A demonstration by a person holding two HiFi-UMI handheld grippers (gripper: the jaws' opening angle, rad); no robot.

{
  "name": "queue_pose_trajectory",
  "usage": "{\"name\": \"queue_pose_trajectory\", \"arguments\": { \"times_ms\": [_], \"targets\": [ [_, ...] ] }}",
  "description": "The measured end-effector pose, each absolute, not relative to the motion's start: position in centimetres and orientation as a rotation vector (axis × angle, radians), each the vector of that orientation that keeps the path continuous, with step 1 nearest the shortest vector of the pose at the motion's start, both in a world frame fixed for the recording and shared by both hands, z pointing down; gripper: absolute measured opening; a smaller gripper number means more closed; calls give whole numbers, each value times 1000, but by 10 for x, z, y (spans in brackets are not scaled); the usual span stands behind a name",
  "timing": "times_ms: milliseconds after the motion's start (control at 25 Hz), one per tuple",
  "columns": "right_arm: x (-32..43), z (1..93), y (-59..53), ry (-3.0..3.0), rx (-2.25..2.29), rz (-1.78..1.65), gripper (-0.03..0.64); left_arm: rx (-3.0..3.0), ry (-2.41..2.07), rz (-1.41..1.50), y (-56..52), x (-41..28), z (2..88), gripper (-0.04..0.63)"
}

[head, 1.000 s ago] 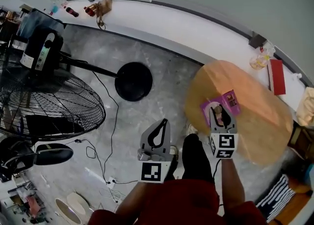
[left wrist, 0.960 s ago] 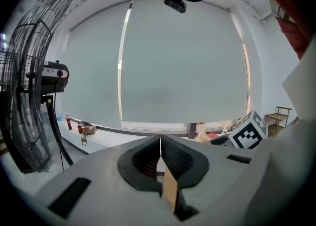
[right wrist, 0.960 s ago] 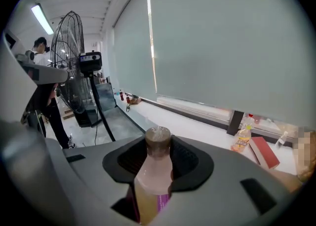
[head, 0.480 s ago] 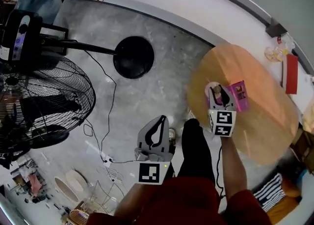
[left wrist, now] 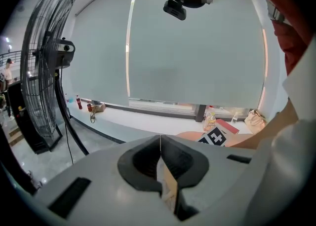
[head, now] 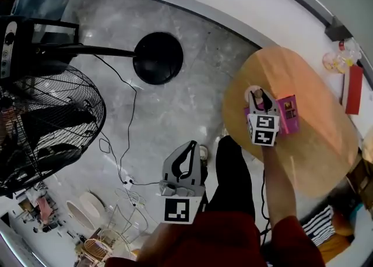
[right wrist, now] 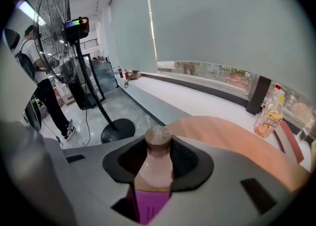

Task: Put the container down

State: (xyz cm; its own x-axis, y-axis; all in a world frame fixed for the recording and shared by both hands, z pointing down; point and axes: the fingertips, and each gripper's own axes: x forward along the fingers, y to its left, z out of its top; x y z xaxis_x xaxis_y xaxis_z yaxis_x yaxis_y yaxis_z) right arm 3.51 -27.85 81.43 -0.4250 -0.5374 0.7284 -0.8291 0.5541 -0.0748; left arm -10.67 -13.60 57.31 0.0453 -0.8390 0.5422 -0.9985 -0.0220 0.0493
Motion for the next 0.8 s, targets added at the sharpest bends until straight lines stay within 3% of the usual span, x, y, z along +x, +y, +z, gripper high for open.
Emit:
{"name": "queue_pose_trajectory", "arguments": {
  "times_ms": [800],
  "targets": [
    [37, 847, -276, -2101, 1048, 495, 141, 1931, -1800, 561, -150, -83, 581, 9]
  ]
}}
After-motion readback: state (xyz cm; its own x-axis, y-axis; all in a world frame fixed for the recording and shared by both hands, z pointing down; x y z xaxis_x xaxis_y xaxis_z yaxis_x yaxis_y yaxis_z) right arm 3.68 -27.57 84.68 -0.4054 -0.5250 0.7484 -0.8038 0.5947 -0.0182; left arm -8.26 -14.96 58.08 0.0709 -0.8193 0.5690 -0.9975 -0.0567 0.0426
